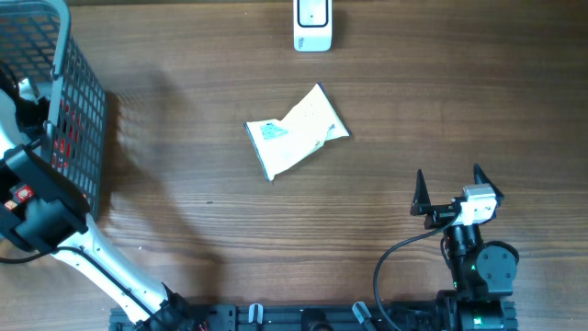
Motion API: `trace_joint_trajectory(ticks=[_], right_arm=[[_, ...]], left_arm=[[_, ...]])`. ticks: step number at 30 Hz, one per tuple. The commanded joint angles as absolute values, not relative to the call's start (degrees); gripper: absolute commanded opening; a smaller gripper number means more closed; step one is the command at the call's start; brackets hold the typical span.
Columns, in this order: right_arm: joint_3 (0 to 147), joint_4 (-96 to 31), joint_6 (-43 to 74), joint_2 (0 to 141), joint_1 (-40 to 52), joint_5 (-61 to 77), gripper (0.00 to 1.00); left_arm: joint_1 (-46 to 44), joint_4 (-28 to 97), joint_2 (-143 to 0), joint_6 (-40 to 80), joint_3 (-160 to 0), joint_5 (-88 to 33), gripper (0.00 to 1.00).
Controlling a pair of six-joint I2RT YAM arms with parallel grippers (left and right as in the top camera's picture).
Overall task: Scan the item barcode
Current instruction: 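Grasp the red Halls candy bag with the left gripper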
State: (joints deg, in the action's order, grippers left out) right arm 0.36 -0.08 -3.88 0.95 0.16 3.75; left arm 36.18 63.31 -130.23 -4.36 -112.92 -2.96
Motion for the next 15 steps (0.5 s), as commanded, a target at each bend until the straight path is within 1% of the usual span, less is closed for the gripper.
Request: trace_joint_trajectory(ticks=[1, 8, 13, 15], right_arm=[[0.32, 0.03, -2.98, 0.80, -0.21, 2.79, 1.00], [0.32, 0.03, -2.98, 0.80, -0.21, 2.79, 1.00], [0.32, 0.03, -2.98, 0.80, -0.21, 2.79, 1.00], [0.32, 0.03, -2.98, 0.80, -0.21, 2.79, 1.00]], left_arm=[[36.40, 63.79, -124.70, -0.93, -114.74, -3.60, 0.04], [36.40, 63.00, -113.14, -0.40, -114.78, -3.62, 0.04], [36.47, 61.28, -103.98, 7.90, -114.78, -4.34, 0.04], [36.32, 61.17, -100.73, 11.09, -114.78, -8.49, 0.04]])
